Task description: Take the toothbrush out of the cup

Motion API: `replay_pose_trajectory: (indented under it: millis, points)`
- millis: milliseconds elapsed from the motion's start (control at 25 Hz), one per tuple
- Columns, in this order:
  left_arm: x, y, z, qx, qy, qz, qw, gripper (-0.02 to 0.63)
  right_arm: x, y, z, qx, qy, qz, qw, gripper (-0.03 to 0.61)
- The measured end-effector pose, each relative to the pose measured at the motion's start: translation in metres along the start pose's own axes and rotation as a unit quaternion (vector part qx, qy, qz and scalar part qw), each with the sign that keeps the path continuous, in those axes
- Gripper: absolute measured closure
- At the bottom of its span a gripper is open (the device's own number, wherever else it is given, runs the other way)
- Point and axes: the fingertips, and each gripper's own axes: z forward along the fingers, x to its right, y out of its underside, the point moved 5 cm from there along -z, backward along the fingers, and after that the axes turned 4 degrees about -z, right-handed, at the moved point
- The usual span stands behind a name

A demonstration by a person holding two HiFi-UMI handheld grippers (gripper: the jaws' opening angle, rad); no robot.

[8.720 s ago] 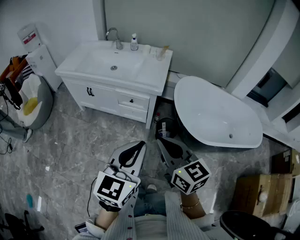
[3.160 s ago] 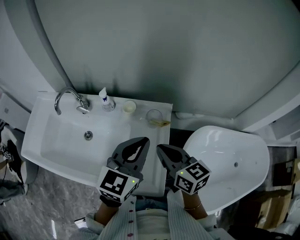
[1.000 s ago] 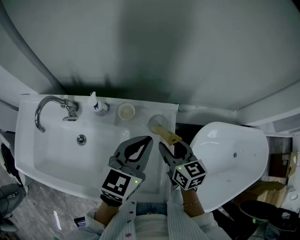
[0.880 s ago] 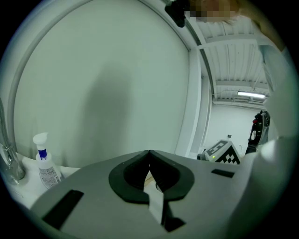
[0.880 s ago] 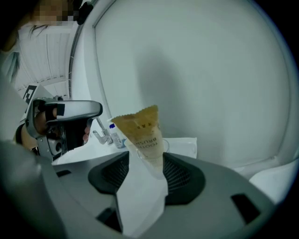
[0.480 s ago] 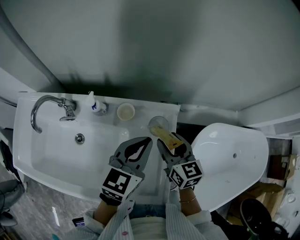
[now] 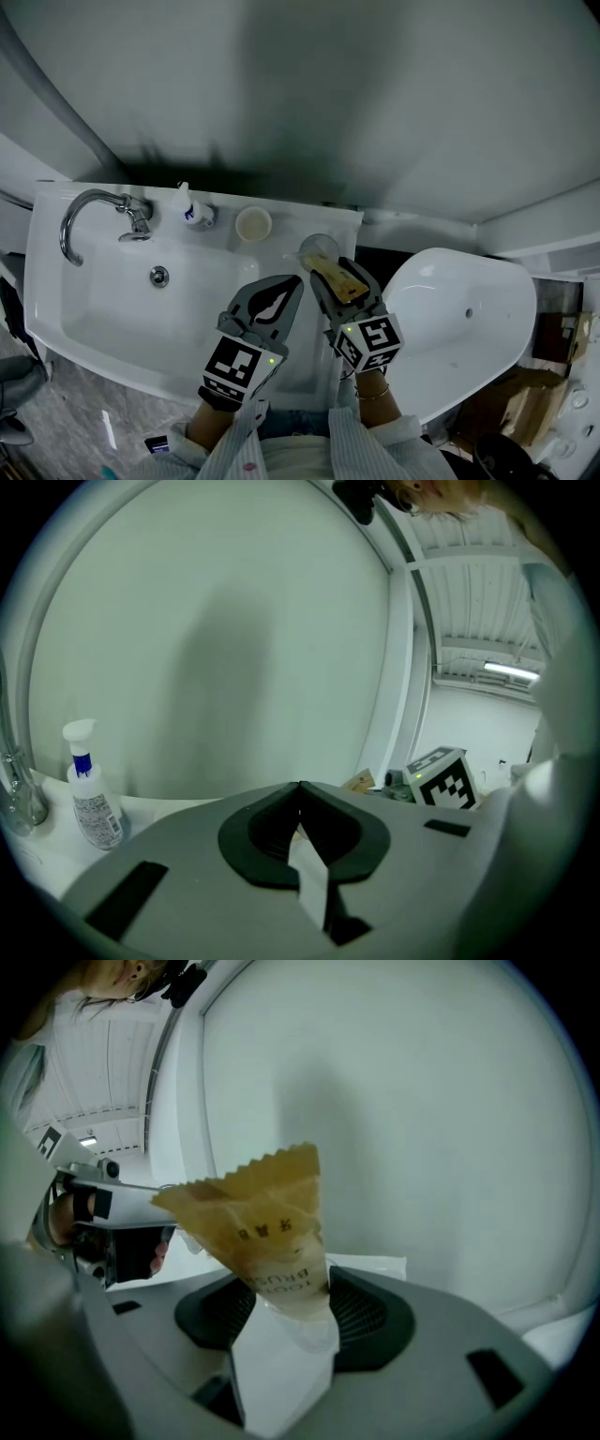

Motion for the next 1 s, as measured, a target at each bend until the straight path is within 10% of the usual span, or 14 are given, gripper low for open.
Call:
replay_pose_trajectory:
  millis: [1000]
  points:
    - [-0.009,-0.001,-0.005,0.004,-0.012,-0.003,0.9999,0.597,0.012,0.001,0.022,-0.017,0.027,-0.027,0.999,0.49]
